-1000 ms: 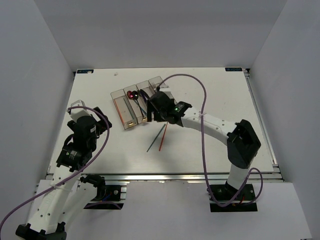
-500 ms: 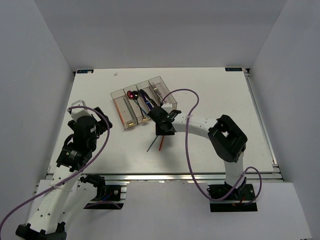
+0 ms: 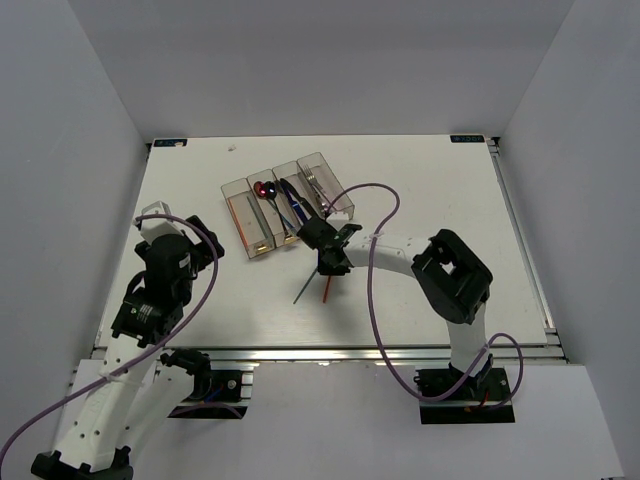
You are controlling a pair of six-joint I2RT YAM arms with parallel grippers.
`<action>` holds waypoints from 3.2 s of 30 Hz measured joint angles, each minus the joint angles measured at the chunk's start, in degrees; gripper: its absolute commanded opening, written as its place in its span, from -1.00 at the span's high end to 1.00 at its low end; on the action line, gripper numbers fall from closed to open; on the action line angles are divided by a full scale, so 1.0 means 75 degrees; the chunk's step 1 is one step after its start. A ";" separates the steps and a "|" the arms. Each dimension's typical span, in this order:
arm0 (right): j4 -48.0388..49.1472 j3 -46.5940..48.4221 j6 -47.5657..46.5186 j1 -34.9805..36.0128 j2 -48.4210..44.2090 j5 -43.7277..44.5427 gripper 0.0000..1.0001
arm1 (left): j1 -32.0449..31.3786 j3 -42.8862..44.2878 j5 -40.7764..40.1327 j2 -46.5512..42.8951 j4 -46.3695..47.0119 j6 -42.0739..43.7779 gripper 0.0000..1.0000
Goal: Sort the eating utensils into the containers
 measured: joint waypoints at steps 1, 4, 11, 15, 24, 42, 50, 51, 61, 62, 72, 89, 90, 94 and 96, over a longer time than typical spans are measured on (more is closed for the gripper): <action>0.0099 -0.0087 0.0006 -0.0020 -0.0044 0.0003 0.49 | -0.0003 0.0000 0.0000 -0.0017 0.0012 0.0000 -0.96; 0.0504 -0.0478 0.0009 -0.0070 -0.0283 -0.0087 0.61 | -0.0009 0.0000 0.0000 -0.0032 0.0052 0.0000 -0.96; 0.1078 -0.1250 0.0035 -0.0332 -0.0810 -0.0455 1.00 | -0.0052 0.0000 0.0000 -0.0029 0.0085 0.0000 -0.96; 0.0953 -0.1848 -0.0044 -0.0370 -0.1498 -0.0487 1.00 | -0.0067 0.0000 -0.0003 -0.0029 0.0085 0.0000 -0.96; 0.1489 0.1376 -0.1766 -0.0146 -0.0947 -0.2116 1.00 | -0.0067 0.0000 -0.0082 -0.0032 0.0079 -0.0006 -0.96; 0.1973 0.6846 -0.3654 -0.0122 0.3643 -0.3319 1.00 | -0.0087 0.0000 -0.0233 0.0020 0.0076 -0.0038 -0.96; 0.2098 0.6948 -0.3791 -0.0134 0.3727 -0.3168 0.34 | -0.0087 0.0000 -0.0277 -0.0073 0.0076 -0.0055 -0.96; 0.2095 0.6948 -0.3786 -0.0134 0.3727 -0.3144 -0.08 | -0.0087 0.0000 -0.0277 -0.0070 0.0076 -0.0055 -0.96; 0.1000 0.5508 -0.3019 0.0032 0.2331 -0.1014 -0.79 | -0.0087 0.0000 -0.0277 -0.0070 0.0079 -0.0055 -0.96; 0.0755 0.5158 -0.2771 0.0079 0.1964 -0.0551 -0.79 | -0.0087 0.0000 -0.0274 -0.0070 0.0079 -0.0055 -0.96; -0.0597 0.2396 -0.0224 0.0431 -0.0067 0.1507 -0.72 | -0.0087 0.0000 -0.0265 -0.0029 0.0079 -0.0052 -0.96; -0.0863 0.1716 0.1661 0.0405 0.1189 0.1387 -0.08 | -0.0166 0.0000 -0.0143 -0.0087 0.0082 -0.0032 -0.96; -0.0766 0.1647 0.1673 0.0396 0.1186 0.1411 0.04 | -0.0169 0.0000 -0.0143 -0.0096 0.0082 -0.0029 -0.96; -0.0627 0.1545 0.1749 0.0329 0.1128 0.1437 0.58 | -0.0204 0.0000 -0.0143 -0.0146 0.0082 -0.0029 -0.96; -0.0527 0.1361 0.1839 0.0315 0.1014 0.1425 1.00 | -0.0216 0.0000 -0.0143 -0.0154 0.0085 -0.0029 -0.96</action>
